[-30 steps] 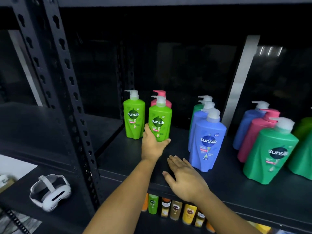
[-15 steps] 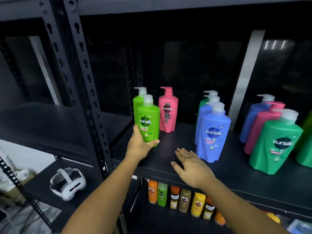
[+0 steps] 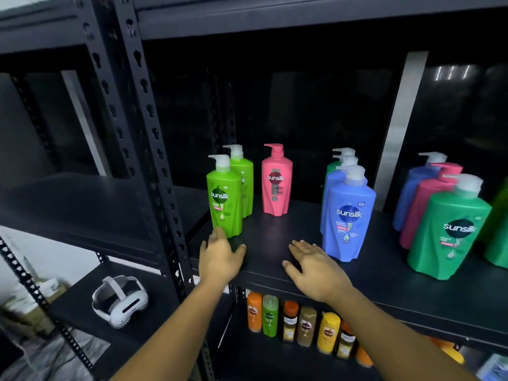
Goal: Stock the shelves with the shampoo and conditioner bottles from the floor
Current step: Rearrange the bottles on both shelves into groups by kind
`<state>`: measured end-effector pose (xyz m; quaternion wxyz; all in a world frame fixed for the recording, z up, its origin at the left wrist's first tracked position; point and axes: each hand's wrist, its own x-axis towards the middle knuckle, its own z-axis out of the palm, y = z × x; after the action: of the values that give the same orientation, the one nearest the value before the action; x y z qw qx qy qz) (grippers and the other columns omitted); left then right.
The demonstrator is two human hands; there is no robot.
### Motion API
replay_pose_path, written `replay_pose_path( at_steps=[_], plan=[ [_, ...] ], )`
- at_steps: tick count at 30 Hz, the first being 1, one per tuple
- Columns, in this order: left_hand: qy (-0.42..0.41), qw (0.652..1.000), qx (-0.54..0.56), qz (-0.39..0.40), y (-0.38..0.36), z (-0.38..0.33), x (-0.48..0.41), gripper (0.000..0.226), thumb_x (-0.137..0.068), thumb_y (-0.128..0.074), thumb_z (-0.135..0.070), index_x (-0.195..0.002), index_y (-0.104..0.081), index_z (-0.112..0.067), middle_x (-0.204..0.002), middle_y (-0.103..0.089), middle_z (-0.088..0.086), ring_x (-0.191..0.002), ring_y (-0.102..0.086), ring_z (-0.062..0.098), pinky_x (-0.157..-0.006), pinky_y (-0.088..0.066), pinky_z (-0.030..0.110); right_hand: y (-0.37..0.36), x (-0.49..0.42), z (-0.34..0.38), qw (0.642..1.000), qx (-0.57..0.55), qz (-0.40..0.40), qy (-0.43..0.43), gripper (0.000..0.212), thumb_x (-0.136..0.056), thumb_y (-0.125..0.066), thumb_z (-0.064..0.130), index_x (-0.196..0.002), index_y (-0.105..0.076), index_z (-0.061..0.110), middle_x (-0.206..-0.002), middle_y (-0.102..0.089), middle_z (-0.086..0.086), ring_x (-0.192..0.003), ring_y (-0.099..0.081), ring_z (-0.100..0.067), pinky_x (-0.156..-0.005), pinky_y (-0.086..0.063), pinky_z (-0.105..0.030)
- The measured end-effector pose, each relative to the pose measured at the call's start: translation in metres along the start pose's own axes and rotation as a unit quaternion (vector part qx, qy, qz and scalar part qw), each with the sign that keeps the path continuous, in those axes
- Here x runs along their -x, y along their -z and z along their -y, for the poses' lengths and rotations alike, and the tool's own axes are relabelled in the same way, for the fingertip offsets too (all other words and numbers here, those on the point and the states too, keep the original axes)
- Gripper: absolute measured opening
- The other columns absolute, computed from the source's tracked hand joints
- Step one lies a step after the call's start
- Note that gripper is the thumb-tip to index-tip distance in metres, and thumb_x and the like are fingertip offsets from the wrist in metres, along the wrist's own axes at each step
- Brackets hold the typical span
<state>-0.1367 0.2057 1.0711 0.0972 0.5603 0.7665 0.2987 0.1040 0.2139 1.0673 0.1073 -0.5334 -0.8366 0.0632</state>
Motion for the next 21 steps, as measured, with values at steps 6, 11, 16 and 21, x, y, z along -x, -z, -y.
replay_pose_path(
  at_steps=[6,11,16,21],
  plan=[
    [-0.135,0.991,-0.020,0.017,-0.026,-0.033,0.033,0.059,-0.101,-0.052,-0.037,-0.154,-0.040,-0.013,-0.162,-0.037,0.004,-0.145,-0.038,0.028,-0.119,-0.032,0.038,-0.002,0.002,0.000,1.000,-0.010,-0.017,-0.001,0.060,-0.105,-0.031,0.044,-0.159,-0.030,0.017,-0.166,-0.025,0.002,-0.154,-0.015,-0.012,-0.126,-0.009,-0.029],
    [-0.229,0.961,-0.110,0.109,-0.040,-0.050,0.023,0.049,-0.107,-0.039,-0.031,-0.151,-0.044,-0.010,-0.160,-0.039,0.008,-0.152,-0.027,0.025,-0.124,-0.015,0.033,-0.003,0.005,-0.004,0.998,-0.050,-0.036,-0.021,0.053,-0.106,-0.034,0.032,-0.157,-0.035,0.020,-0.164,-0.032,0.005,-0.152,-0.021,-0.010,-0.124,-0.018,-0.027],
    [-0.251,0.947,-0.163,0.118,-0.044,-0.046,0.020,0.056,-0.109,-0.027,-0.039,-0.159,-0.029,-0.013,-0.167,-0.026,0.005,-0.156,-0.014,0.020,-0.126,-0.009,0.033,-0.003,0.005,-0.003,0.997,-0.054,-0.051,-0.024,0.052,-0.105,-0.037,0.034,-0.155,-0.039,0.020,-0.161,-0.036,0.005,-0.151,-0.025,-0.010,-0.123,-0.023,-0.027],
    [-0.257,0.943,-0.169,0.126,-0.040,-0.045,0.023,0.059,-0.109,-0.024,-0.045,-0.160,-0.026,-0.016,-0.169,-0.021,0.002,-0.157,-0.011,0.018,-0.127,-0.007,0.034,-0.001,0.010,0.001,0.996,-0.043,-0.076,-0.031,0.049,-0.102,-0.041,0.036,-0.148,-0.050,0.020,-0.154,-0.047,0.004,-0.144,-0.037,-0.012,-0.116,-0.034,-0.028]
  ],
)
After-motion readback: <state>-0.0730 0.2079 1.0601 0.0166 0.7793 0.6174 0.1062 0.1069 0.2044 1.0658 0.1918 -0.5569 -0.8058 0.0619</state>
